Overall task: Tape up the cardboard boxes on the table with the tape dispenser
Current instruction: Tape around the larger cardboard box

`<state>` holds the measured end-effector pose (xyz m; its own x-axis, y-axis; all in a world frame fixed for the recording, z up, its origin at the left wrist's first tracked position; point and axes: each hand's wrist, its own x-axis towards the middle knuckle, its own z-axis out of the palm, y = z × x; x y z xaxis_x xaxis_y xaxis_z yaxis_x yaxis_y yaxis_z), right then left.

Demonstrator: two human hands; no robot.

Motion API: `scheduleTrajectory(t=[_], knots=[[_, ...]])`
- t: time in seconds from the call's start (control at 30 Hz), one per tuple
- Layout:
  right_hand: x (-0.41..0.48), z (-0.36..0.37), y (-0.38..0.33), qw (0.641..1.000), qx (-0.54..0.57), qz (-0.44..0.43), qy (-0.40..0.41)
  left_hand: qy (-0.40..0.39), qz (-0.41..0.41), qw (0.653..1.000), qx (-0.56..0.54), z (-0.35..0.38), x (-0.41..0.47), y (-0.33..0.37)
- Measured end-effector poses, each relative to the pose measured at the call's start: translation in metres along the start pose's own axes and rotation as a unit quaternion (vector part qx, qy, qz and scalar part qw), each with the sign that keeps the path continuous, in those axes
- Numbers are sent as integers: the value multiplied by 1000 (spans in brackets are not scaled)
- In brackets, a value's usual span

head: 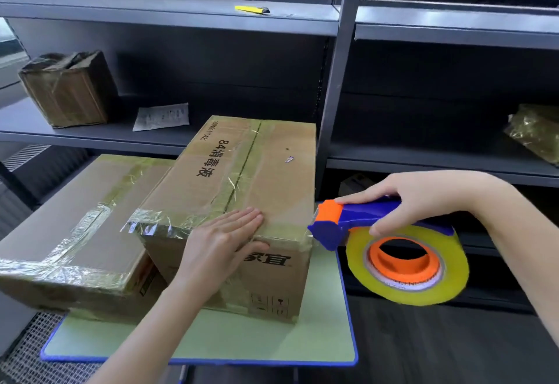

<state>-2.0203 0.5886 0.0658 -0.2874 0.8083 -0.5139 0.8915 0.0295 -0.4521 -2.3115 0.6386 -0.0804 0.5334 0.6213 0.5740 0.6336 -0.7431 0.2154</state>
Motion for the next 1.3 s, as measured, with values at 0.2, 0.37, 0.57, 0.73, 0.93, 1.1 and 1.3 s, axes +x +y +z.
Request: scheduleTrajectory(t=[0.2, 0.37, 0.57, 0.73, 0.93, 1.1, 1.3], knots=[[-3, 17, 19, 999, 47, -8, 0, -4, -7, 1000, 9, -1, 1, 4], [-10, 14, 24, 1000, 26, -1, -11, -18, -18, 1000, 4, -1, 0, 4], [-14, 15, 23, 999, -7, 10, -29, -30, -27, 999, -4, -4, 1, 5], [-13, 10, 14, 997, -52, 27, -47, -31, -29, 999, -7, -4, 3, 5], [-4, 6, 0, 988, -131, 51, -62, -30, -39, 999, 8, -2, 2, 8], [6, 0, -5, 981, -178, 52, -63, -44, 0, 994, 100, 3, 10, 32], [19, -4, -7, 976, -183, 64, -97, -52, 90, 994, 18, 27, 17, 67]])
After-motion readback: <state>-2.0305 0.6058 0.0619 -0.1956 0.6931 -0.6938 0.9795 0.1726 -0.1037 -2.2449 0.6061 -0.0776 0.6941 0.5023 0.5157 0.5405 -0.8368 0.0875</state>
